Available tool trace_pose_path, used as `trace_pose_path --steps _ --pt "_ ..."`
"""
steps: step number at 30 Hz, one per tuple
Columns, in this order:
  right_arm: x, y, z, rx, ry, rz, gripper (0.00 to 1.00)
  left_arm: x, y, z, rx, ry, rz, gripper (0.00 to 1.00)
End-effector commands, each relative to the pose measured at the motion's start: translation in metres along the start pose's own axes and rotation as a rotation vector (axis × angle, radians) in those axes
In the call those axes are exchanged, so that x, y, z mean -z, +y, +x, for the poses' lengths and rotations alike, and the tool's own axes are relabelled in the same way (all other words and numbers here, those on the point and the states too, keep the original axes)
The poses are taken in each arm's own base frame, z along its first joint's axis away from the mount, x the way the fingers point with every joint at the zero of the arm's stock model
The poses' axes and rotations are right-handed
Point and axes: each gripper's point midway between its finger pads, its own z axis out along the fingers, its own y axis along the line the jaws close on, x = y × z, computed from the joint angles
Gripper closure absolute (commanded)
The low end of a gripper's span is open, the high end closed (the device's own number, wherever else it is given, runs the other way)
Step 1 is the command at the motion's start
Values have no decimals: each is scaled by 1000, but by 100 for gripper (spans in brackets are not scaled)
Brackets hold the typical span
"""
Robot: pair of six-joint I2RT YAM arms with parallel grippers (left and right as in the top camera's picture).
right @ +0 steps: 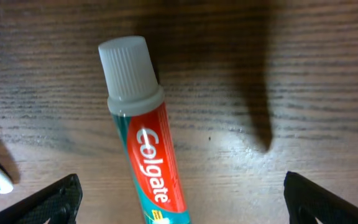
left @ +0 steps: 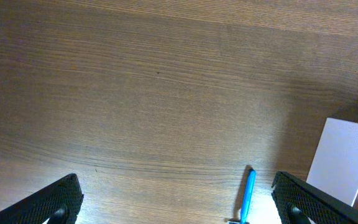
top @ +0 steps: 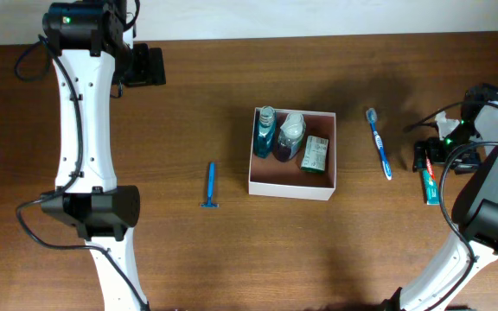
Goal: Pack container
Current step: 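Lower the right gripper onto the toothpaste tube cap end and close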
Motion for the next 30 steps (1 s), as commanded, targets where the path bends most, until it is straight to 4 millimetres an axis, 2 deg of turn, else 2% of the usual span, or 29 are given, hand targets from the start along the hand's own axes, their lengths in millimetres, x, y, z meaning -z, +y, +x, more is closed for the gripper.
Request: trace_pose_path --steps 1,8,24,27,30 --pt "-10 -1 6 14 22 3 1 5 1 0 12 -8 4 1" --pt "-19 -2 3 13 -1 12 1 5 1 0 12 -8 4 1" --pt "-22 -4 -2 11 -25 18 1 5 1 0 11 -8 4 1" --pt "-22 -3 -1 11 -22 17 8 5 1 0 11 -8 4 1" --pt "-22 -3 0 8 -19 16 24 5 0 0 11 -8 5 1"
